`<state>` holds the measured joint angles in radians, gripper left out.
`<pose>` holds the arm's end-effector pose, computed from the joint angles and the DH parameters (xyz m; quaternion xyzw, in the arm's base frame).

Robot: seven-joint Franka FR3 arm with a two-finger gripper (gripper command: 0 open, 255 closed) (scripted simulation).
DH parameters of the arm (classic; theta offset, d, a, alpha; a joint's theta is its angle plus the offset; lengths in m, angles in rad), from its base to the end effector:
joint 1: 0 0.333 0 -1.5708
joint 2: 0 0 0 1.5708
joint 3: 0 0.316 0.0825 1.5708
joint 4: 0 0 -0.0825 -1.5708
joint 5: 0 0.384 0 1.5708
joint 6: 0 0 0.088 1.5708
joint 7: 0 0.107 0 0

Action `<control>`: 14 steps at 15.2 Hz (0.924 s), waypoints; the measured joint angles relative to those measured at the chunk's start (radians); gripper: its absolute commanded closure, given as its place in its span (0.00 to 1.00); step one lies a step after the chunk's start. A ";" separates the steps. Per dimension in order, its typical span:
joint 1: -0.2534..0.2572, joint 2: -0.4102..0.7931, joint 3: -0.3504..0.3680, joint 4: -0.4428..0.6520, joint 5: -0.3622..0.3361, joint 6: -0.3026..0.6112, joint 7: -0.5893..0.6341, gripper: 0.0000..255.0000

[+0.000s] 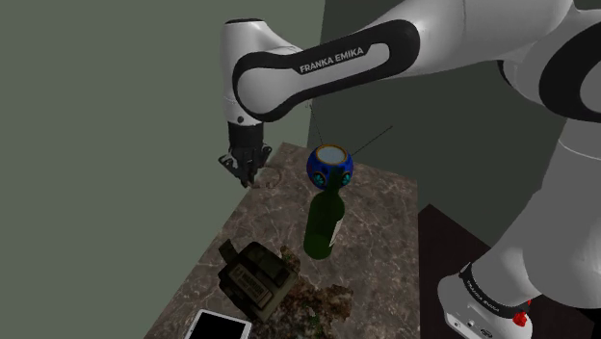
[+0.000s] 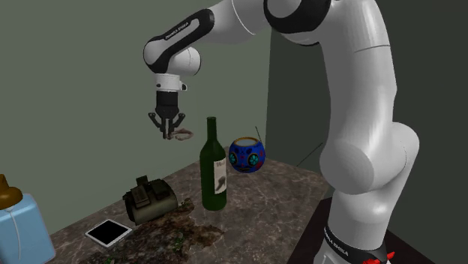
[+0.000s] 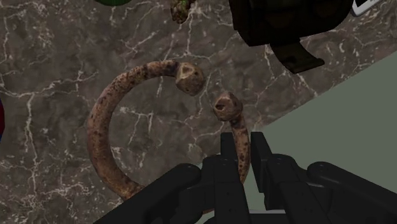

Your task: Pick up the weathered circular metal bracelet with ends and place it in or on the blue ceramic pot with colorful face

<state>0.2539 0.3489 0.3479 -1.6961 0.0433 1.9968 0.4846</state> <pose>0.5428 0.3511 0.4011 -0.9960 -0.0403 0.0525 0.0595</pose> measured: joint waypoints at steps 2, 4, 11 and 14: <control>-0.038 -0.037 -0.011 -0.056 0.016 0.014 -0.051 1.00; -0.068 -0.066 -0.022 -0.089 0.027 0.015 -0.095 1.00; -0.176 -0.164 -0.074 -0.204 0.063 0.015 -0.264 1.00; -0.217 -0.186 -0.101 -0.228 0.068 0.009 -0.333 1.00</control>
<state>0.0371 0.1632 0.2472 -1.9239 0.1110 2.0061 0.1516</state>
